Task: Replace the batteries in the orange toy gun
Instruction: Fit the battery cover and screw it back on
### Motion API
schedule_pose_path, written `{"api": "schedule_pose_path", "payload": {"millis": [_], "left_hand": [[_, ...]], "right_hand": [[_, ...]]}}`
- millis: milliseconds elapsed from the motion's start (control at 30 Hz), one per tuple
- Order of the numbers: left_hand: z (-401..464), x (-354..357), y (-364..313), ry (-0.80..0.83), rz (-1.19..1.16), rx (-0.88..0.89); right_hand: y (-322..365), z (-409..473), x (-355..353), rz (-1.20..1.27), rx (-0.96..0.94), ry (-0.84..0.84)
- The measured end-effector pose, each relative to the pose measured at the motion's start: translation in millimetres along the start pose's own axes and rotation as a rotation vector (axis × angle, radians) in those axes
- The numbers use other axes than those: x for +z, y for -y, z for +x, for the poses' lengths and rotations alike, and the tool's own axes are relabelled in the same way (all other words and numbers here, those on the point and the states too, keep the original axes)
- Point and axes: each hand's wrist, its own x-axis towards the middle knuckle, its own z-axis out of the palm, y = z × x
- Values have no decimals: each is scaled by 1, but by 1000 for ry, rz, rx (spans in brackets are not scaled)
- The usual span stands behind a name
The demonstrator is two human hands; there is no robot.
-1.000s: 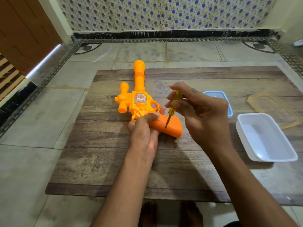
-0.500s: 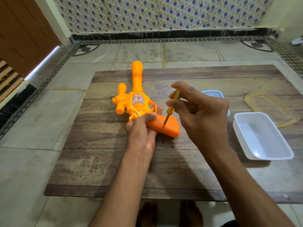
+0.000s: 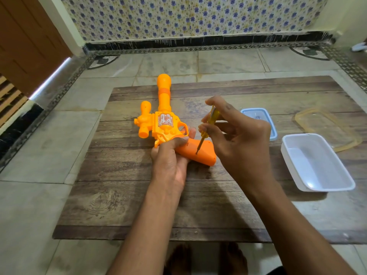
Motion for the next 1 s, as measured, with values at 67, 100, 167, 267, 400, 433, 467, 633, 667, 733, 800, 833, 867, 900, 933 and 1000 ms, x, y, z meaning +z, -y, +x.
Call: {"api": "schedule_pose_path", "payload": {"millis": [67, 100, 167, 267, 400, 433, 467, 633, 667, 733, 800, 833, 867, 900, 933, 1000], "left_hand": [[0, 0, -1, 2, -12, -4], [1, -1, -1, 1, -29, -10], [2, -3, -3, 6, -54, -26], [-2, -6, -6, -3, -43, -14], [-13, -6, -7, -68, 68, 29], [-17, -5, -7, -83, 100, 36], [-22, -3, -7, -107, 128, 50], [-39, -6, -6, -299, 317, 222], [-39, -9, -6, -316, 353, 253], [-41, -14, -7, -338, 425, 265], [-46, -16, -8, -359, 518, 276], [-48, -16, -8, -369, 561, 290], [-51, -16, -9, -384, 590, 304], [-54, -15, -9, -405, 611, 311], [-56, -15, -9, -428, 621, 314], [-59, -14, -8, -462, 640, 309]], "right_hand": [[2, -2, 1, -43, -19, -36], [4, -3, 2, -59, -16, -61], [7, -3, 0, -74, -6, -124], [11, -3, -1, -111, -46, -179], [14, -2, -2, -226, -147, -161], [14, -2, -2, -229, -152, -131], [12, -1, -3, -223, -156, -81], [-1, -7, 1, -305, -140, 248], [-3, -9, 1, -305, -94, 313], [-4, -11, -4, -277, 7, 475], [-6, -13, -10, -287, 53, 641], [-7, -13, -13, -310, 64, 709], [-7, -13, -15, -331, 71, 759], [-6, -13, -17, -339, 76, 789], [-5, -12, -19, -334, 85, 807], [-5, -11, -22, -319, 112, 827]]}}
